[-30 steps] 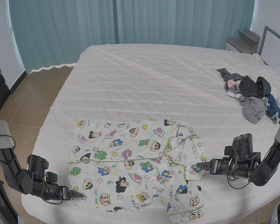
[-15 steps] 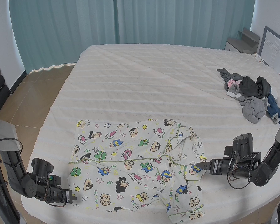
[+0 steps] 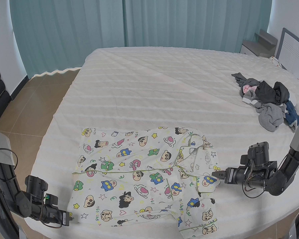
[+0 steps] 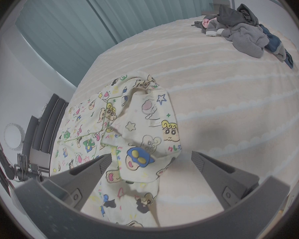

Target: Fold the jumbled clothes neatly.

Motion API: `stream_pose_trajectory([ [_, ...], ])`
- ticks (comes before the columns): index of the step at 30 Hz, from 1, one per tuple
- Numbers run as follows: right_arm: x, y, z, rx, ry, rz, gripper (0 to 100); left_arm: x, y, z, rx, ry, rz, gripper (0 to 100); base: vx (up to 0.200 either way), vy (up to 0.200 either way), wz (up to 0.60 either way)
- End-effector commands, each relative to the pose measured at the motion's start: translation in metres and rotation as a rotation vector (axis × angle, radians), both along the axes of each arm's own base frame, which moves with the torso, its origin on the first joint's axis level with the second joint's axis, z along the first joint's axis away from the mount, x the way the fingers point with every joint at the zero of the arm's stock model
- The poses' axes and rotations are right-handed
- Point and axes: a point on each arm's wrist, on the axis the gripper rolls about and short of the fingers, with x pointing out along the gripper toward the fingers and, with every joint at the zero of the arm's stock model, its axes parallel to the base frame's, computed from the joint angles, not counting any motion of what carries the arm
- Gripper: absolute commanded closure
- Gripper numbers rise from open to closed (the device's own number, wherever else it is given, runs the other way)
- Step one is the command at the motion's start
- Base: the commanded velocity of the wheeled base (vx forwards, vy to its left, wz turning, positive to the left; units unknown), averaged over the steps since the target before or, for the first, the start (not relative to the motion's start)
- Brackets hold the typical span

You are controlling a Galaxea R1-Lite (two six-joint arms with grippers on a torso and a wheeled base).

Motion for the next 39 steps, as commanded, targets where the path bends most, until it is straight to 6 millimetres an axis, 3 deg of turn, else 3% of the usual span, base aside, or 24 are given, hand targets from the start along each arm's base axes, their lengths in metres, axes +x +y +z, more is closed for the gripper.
stream_pose_trajectory([
  [1,0.011,-0.004,-0.009,-0.004,0.015,-0.027,0,-0.012,0.007,-0.001,0.007,0.041,0.036,100,0.000,0.000,0.00],
  [14,0.053,0.005,-0.019,0.001,-0.028,-0.037,0,-0.022,0.016,-0.003,0.083,0.115,0.026,100,0.000,0.000,0.00],
  [23,0.074,0.002,-0.018,-0.006,0.000,-0.057,0,-0.021,0.022,0.008,-0.098,-0.004,0.031,100,0.000,0.000,0.00],
  [27,0.082,0.004,-0.020,-0.007,0.021,-0.052,0,-0.024,0.034,0.015,-0.247,-0.076,0.080,100,0.000,0.000,0.00],
  [30,0.092,0.004,-0.024,-0.007,0.016,-0.057,0,-0.027,0.042,0.014,-0.343,-0.100,0.110,100,0.000,0.000,0.00],
  [39,0.114,0.005,-0.032,-0.007,0.040,-0.063,0,-0.029,0.046,0.007,-0.411,-0.088,0.123,100,0.000,0.000,0.00],
])
